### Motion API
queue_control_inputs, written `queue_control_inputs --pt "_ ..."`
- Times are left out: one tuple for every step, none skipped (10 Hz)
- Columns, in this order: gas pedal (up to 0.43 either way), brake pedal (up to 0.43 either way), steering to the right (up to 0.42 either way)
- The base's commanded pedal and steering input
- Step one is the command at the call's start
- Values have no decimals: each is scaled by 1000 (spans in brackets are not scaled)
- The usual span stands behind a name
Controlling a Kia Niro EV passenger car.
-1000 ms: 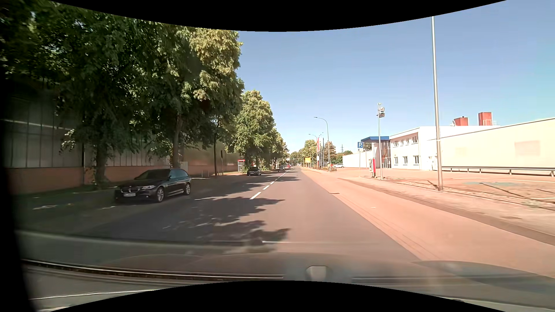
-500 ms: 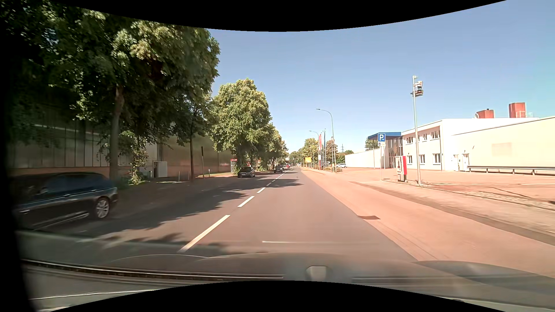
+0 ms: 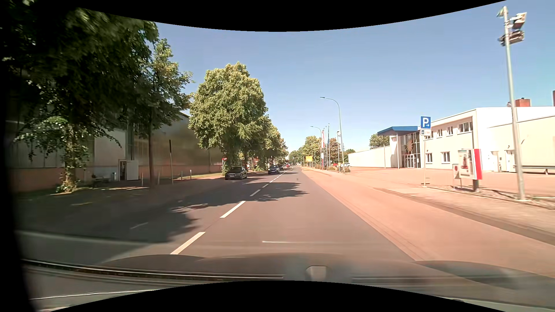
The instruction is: Follow the waypoints while adhering to traffic rules and regulations
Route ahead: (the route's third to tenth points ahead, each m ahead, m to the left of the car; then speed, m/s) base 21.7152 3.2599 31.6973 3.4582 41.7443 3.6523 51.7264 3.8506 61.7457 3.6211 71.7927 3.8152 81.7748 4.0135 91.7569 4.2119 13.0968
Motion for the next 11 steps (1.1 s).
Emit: queue_control_inputs --pt "138 6 0" --pt "138 6 0" --pt "138 6 0" --pt "138 6 0" --pt "138 6 0" --pt "130 6 0" --pt "130 6 0" --pt "118 6 0" --pt "118 6 0" --pt "118 6 0" --pt "118 6 0"
